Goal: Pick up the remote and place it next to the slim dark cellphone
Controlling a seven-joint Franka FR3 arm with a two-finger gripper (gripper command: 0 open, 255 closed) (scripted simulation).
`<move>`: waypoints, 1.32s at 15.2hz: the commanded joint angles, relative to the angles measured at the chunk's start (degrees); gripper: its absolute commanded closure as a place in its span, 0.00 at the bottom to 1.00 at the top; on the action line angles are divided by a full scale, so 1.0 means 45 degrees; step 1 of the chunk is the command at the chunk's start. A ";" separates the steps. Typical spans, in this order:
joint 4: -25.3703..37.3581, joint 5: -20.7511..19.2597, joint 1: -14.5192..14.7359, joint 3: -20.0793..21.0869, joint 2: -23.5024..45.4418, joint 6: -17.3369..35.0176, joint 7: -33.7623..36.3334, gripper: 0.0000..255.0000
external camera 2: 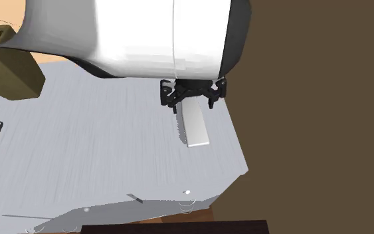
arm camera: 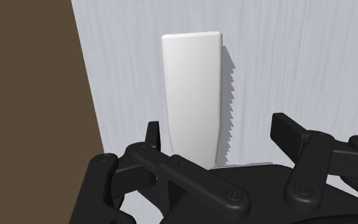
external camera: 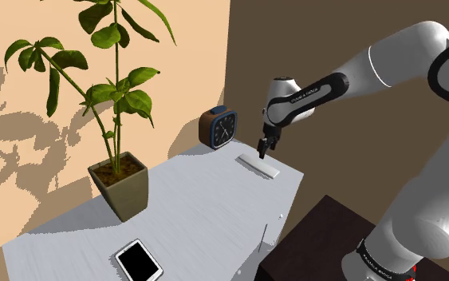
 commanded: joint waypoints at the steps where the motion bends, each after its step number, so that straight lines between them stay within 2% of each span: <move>1: 0.0642 0.0256 0.0008 0.0006 0.1154 0.0472 -0.0213 0.00; 4: 0.1509 0.0610 -0.0051 0.0075 0.2679 0.1050 -0.0513 0.00; 12: 0.1339 0.0828 -0.0124 0.0164 0.3677 0.2210 -0.0665 0.00; 20: 0.1343 0.0828 -0.0125 0.0165 0.3678 0.2207 -0.0665 0.00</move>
